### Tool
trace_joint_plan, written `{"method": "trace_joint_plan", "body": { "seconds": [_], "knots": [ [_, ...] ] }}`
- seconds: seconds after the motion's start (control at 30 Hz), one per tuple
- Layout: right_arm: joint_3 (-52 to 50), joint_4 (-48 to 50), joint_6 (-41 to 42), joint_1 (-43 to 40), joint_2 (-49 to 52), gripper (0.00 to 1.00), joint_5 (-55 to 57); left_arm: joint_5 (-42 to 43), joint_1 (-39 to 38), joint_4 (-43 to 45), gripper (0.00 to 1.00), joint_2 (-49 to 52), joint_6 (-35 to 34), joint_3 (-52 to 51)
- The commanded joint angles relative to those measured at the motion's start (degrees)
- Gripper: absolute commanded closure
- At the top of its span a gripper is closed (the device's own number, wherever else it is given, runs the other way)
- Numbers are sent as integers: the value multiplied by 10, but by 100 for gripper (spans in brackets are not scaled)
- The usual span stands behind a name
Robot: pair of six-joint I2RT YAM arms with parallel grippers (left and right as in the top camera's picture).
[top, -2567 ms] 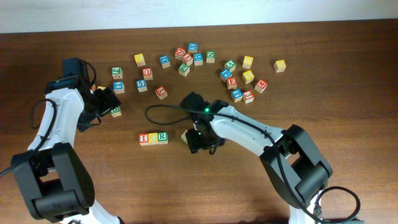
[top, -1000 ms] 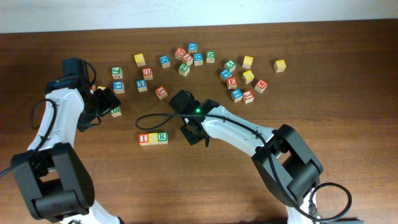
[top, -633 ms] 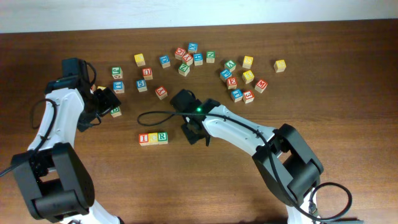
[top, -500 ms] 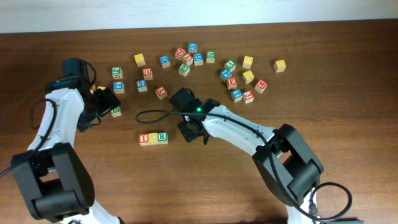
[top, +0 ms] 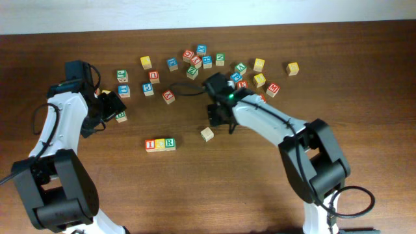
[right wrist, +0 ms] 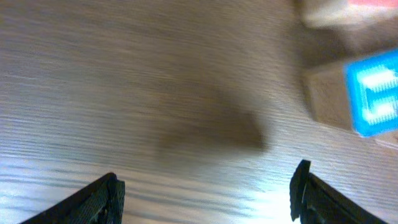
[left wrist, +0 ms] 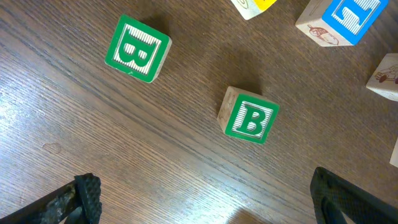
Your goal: Spell out ICRA
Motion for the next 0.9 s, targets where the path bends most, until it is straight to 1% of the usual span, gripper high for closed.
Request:
{"method": "trace_joint_plan", "body": {
  "seconds": [0.0,0.07,0.1,0.13,0.17,0.3,0.33,0.37,0.4,0.5,0.53,0.57,0.7,0.8,0.87],
  "knots": [
    [7,-62,21,-20,6,22,-51,0,-1,-1,1,2,3,5],
    [7,-104,21,-26,6,22,-83,0,-1,-1,1,2,3,5],
    [7,-120,21,-26,6,19,-98,0,-1,-1,1,2,3,5],
    [7,-135,21,-26,6,12,-108,0,-1,-1,1,2,3,5],
    [7,-147,21,-26,6,1,-112,0,-1,-1,1,2,3,5],
    [7,-153,18,-26,6,2,-114,0,-1,-1,1,2,3,5],
    [7,-153,18,-26,6,8,-114,0,-1,-1,1,2,3,5],
    [7,-154,18,-26,6,39,-114,0,-1,-1,1,2,3,5],
    [7,-157,13,-26,5,96,-113,0,-1,-1,1,2,3,5],
    [9,-179,14,-26,-11,96,-68,0,-1,-1,1,2,3,5],
    [9,-186,14,-26,-32,96,-44,0,-1,-1,1,2,3,5],
    [9,-189,12,-25,-52,96,-43,0,-1,-1,1,2,3,5],
    [9,-187,-29,-12,-122,96,-75,0,-1,-1,1,2,3,5],
    [9,-186,-29,-6,-130,96,-96,0,-1,-1,1,2,3,5],
    [5,-177,-28,-2,-124,96,-160,0,-1,-1,1,2,3,5]
  ]
}}
